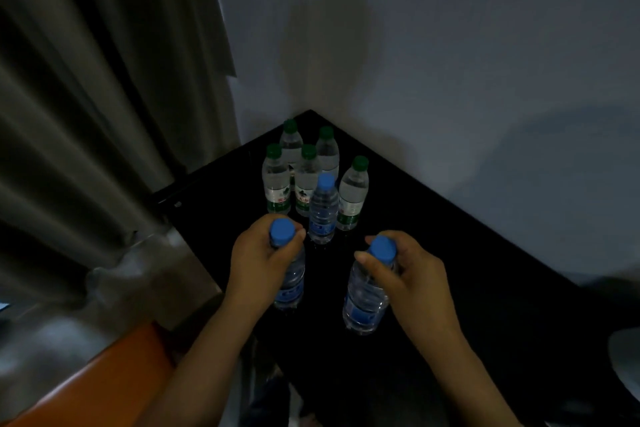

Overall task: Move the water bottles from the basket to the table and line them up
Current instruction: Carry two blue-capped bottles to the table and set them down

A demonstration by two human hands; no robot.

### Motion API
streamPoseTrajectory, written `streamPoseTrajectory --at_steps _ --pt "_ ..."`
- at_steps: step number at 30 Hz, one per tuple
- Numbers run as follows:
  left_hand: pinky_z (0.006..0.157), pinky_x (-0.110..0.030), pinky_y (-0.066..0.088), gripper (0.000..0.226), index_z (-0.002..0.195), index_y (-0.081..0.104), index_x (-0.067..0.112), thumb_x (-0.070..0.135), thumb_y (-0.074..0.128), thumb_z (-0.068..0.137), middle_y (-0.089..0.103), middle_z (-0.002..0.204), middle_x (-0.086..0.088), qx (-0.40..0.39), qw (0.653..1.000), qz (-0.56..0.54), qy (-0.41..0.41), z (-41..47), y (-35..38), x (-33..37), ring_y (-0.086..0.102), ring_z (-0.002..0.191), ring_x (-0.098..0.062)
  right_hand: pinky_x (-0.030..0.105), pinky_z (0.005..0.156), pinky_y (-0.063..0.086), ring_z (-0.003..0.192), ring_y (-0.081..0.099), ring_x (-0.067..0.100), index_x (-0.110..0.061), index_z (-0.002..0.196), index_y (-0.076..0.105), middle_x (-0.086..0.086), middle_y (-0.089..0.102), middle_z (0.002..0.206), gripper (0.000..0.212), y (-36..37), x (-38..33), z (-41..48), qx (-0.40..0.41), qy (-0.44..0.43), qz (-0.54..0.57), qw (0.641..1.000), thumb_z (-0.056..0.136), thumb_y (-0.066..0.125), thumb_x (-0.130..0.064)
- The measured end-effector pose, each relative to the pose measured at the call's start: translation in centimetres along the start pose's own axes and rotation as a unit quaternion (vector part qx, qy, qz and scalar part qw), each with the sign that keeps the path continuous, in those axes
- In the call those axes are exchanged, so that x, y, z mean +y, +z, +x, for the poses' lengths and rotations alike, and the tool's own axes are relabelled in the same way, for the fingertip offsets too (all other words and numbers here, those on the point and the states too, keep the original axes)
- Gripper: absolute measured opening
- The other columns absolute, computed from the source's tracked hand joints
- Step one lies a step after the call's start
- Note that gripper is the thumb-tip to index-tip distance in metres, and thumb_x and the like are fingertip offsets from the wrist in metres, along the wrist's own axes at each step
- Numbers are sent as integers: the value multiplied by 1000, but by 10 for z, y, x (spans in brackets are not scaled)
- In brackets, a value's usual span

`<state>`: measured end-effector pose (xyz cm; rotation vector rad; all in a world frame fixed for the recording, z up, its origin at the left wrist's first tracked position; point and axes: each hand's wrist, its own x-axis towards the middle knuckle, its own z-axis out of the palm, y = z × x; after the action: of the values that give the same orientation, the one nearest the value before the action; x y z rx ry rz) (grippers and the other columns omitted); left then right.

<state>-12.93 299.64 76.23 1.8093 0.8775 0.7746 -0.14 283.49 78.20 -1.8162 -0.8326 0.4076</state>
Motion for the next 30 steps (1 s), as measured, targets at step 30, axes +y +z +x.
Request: streamPoseTrajectory --at_steps 30 --pt "66 1 39 18 101 66 21 24 70 83 59 94 13 -82 995 51 -8 136 40 -87 54 84 -1 23 72 57 88 61 -5 -34 108 52 -20 60 94 34 46 44 100 23 136 -139 981 77 62 -46"
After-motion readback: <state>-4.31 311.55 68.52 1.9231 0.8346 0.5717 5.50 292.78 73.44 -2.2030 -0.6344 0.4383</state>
